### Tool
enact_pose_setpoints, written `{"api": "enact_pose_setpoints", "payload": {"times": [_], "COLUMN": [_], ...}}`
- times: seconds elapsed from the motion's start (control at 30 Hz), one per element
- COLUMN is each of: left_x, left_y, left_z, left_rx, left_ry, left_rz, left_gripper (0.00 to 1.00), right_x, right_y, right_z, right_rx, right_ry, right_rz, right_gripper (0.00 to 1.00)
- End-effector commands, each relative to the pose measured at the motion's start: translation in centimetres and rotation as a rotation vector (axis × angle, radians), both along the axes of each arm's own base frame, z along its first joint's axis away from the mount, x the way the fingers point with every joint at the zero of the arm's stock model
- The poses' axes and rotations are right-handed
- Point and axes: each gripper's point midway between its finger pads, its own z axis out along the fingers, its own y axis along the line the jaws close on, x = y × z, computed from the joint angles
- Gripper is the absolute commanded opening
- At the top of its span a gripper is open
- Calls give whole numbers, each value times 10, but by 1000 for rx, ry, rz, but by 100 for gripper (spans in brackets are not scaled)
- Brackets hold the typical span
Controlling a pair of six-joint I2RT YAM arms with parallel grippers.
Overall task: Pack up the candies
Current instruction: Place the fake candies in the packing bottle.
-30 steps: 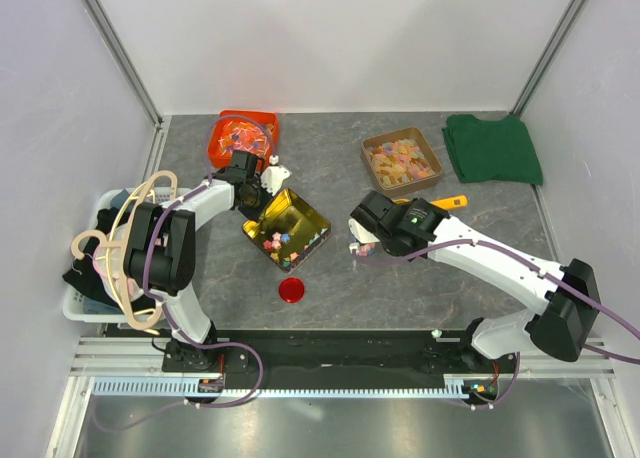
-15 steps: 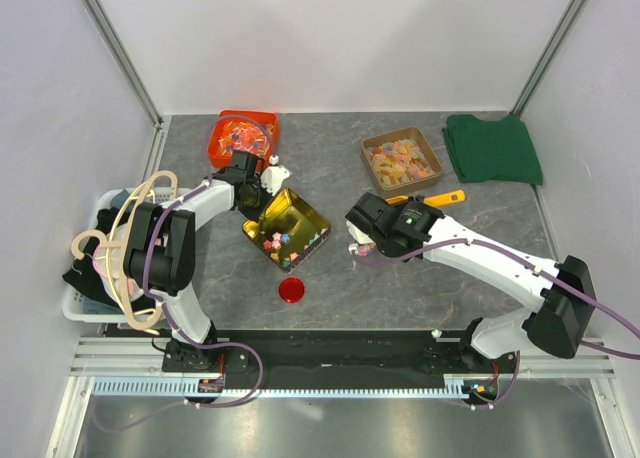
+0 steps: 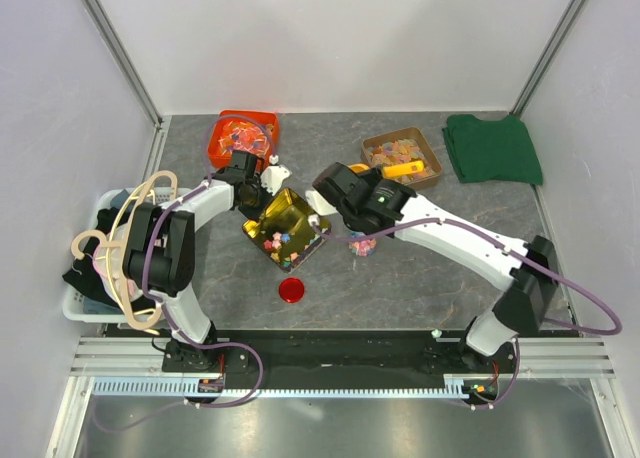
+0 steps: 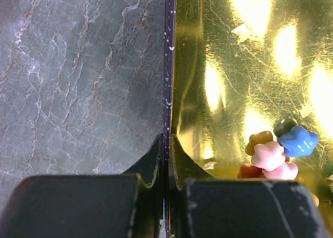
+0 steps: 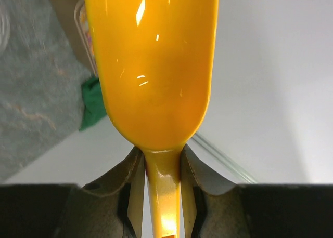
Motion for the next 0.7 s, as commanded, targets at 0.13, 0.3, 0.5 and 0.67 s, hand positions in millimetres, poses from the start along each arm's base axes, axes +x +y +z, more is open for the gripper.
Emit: {"api": "enact_pose_setpoints", "payload": {"times": [0.13, 0.3, 0.5, 0.67], "left_x": [16, 17, 25, 44], "left_y": [-18, -21, -13, 4], "left_z": [-1, -7, 9, 75], "left_rx": [-80, -94, -115, -285], "left_ry": [7, 40, 17, -65], "left_rz": [-8, -1, 20, 81], "left_gripper": [2, 10, 41, 64], "right_x": [11, 8, 13, 24], "right_y": [68, 75, 70, 63], "right_z": [13, 7, 6, 3], "right_rx": [418, 499, 583, 664], "right_ry": [47, 85, 89, 77], "right_rz": [39, 39, 24, -15], "right_gripper": [0, 0, 0, 0]}}
